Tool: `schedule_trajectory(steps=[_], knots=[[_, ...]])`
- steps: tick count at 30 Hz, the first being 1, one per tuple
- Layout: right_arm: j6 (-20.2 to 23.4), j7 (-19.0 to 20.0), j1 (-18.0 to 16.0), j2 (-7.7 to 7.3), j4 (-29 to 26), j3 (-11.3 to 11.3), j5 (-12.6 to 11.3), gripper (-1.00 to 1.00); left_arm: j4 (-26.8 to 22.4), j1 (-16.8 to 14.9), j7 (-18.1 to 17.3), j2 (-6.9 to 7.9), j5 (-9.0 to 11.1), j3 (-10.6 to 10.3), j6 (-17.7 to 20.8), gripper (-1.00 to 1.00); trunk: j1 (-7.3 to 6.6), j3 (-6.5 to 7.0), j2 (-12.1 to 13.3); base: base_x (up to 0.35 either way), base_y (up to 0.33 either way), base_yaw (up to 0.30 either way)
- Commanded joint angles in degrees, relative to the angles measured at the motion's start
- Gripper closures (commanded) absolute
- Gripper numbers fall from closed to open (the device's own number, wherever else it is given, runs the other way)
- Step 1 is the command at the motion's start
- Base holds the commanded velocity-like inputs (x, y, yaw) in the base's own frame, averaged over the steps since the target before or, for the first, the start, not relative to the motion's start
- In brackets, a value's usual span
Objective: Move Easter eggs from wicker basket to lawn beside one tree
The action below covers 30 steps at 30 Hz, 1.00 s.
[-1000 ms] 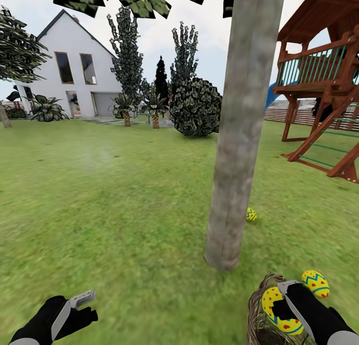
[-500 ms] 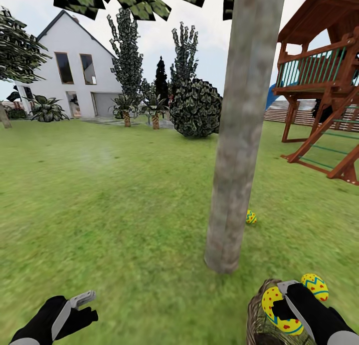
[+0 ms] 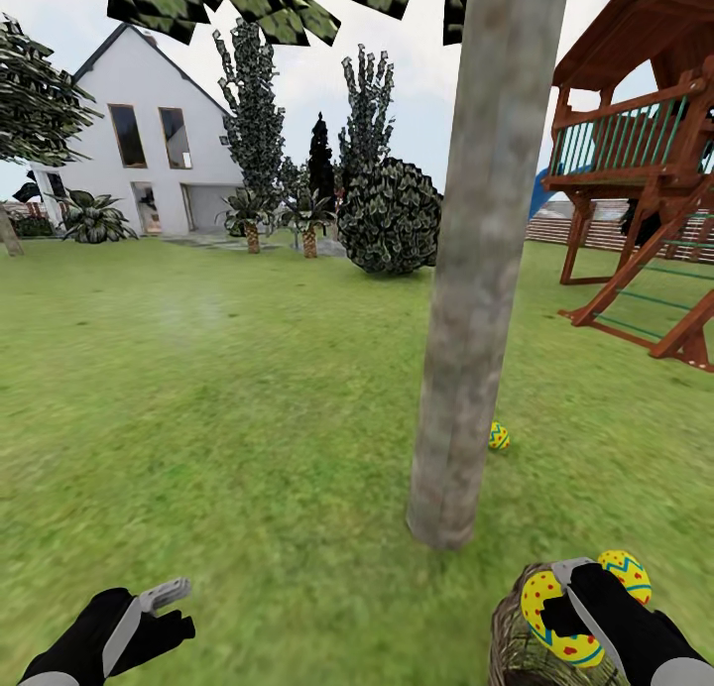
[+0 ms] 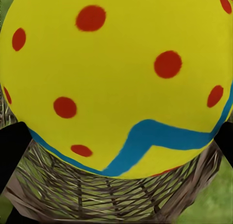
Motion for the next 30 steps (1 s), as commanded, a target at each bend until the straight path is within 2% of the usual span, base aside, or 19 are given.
schedule_trajectory(steps=[1, 20, 24, 30], knots=[[0.26, -0.06, -0.04, -0.09, -0.08, 0.35, -0.37, 1.00, -0.07, -0.04, 0.04, -0.02, 0.38, 0.20, 0.34, -1.00, -0.23, 0.12, 0.38, 0.000, 0.000, 0.000], [0.29, -0.03, -0.04, -0.09, -0.08, 0.35, -0.37, 1.00, -0.07, -0.02, -0.11, 0.05, 0.46, 0.20, 0.37, -1.00, -4.40, 3.53, 8.00, 0.000, 0.000, 0.000], [0.29, -0.03, -0.04, -0.09, -0.08, 0.35, -0.37, 1.00, -0.46, 0.00, -0.25, 0.07, 0.47, 0.25, 0.29, -1.00, -4.40, 3.53, 8.00, -0.002, 0.009, 0.000], [0.29, -0.03, -0.04, -0.09, -0.08, 0.35, -0.37, 1.00, -0.60, -0.03, -0.30, 0.07, 0.54, 0.21, 0.28, -1.00, -4.40, 3.53, 8.00, -0.084, 0.272, 0.000]])
